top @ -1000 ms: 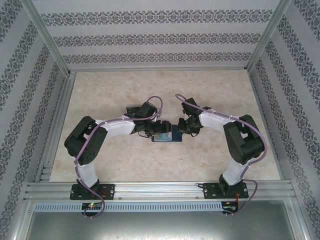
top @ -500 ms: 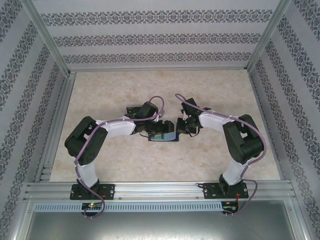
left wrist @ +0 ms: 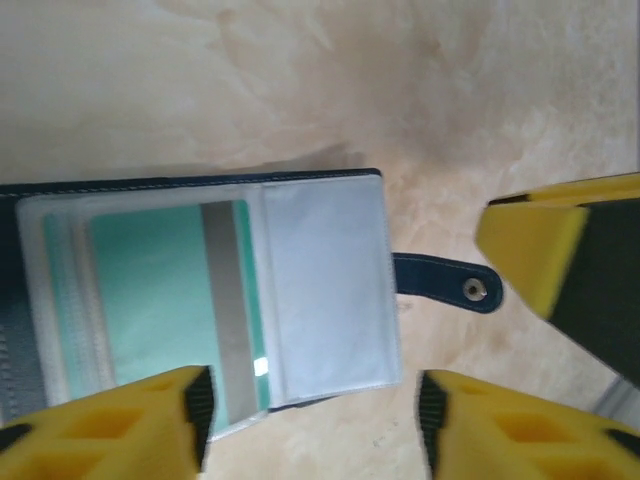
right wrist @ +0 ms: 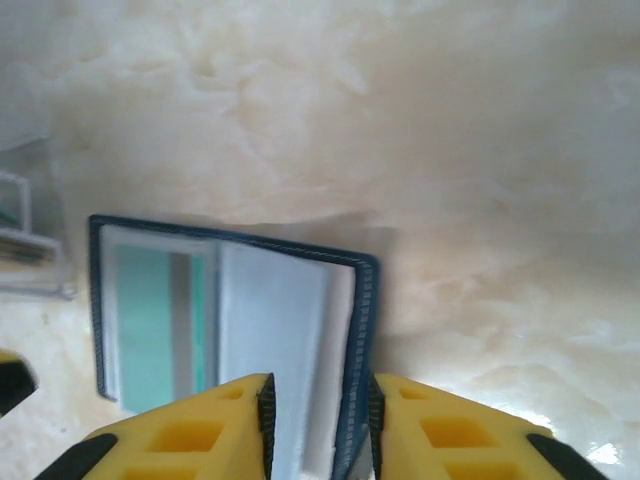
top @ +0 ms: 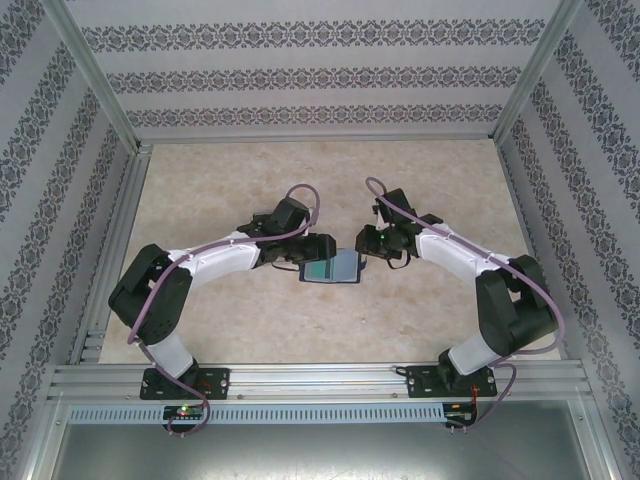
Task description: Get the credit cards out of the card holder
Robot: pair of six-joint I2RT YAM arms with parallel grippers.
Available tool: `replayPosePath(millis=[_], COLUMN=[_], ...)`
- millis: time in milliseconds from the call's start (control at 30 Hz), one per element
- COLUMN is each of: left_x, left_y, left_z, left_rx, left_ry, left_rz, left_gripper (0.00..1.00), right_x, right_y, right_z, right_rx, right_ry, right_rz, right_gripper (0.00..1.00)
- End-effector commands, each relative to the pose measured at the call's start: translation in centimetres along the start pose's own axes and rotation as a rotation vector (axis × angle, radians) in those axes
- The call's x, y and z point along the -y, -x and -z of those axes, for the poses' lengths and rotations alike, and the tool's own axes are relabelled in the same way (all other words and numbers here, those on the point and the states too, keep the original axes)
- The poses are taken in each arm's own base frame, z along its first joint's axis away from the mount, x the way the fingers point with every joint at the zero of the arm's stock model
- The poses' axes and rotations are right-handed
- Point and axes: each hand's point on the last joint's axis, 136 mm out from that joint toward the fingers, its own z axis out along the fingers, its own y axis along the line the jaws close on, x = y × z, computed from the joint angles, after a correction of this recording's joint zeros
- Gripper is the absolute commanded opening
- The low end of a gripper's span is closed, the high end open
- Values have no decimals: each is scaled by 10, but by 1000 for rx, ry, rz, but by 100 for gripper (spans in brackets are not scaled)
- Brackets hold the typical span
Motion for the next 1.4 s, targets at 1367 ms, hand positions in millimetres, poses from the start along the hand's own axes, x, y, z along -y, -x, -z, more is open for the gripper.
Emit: replayPosePath(millis=[1367], left_x=[-78], left_y=[-33], left_z=[-31], left_rx=[-160], left_ry=[248], left_rz=[66], left_gripper=[12], right_x=[-24], right_y=[-49], right_z=[-73], right_rx=[-195], right_ry=[255], right_rz=[-187], right_gripper=[19])
